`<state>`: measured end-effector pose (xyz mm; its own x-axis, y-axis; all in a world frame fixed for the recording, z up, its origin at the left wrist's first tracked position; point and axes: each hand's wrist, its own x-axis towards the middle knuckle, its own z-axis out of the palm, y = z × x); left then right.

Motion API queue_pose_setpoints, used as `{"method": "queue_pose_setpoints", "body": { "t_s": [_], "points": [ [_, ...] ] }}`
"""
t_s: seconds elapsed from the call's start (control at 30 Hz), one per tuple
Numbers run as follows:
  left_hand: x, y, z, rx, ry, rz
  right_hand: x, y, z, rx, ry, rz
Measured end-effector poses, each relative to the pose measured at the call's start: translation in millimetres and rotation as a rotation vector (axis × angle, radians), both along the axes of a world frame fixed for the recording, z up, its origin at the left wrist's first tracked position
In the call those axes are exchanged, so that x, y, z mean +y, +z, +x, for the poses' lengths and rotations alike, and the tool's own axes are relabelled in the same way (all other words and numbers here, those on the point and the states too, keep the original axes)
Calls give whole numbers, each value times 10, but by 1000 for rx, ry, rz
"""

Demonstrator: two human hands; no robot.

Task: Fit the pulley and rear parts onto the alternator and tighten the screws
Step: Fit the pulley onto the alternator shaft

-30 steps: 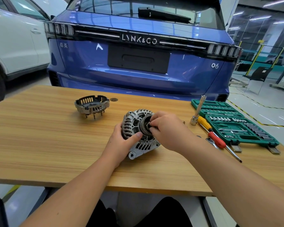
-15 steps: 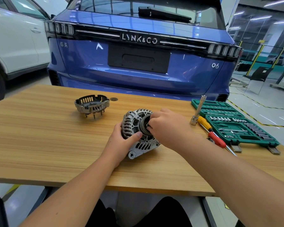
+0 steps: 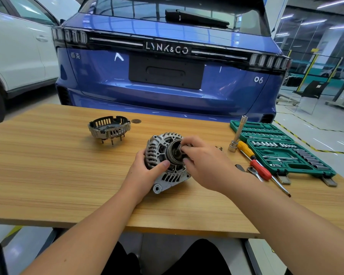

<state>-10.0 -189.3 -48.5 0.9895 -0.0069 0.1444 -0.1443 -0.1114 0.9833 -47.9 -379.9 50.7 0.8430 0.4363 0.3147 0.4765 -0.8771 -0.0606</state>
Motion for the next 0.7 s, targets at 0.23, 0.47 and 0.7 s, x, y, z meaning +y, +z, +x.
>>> {"method": "queue_pose_setpoints", "body": {
  "t_s": [0.23, 0.47, 0.7],
  "points": [
    [4, -11, 11, 2, 3, 7, 83, 79, 54, -108, 31, -80],
    [17, -5, 3, 8, 7, 11, 156, 243, 84, -42, -14, -44],
    [21, -5, 5, 15, 13, 13, 262, 318, 119, 53, -93, -203]
  ]
}}
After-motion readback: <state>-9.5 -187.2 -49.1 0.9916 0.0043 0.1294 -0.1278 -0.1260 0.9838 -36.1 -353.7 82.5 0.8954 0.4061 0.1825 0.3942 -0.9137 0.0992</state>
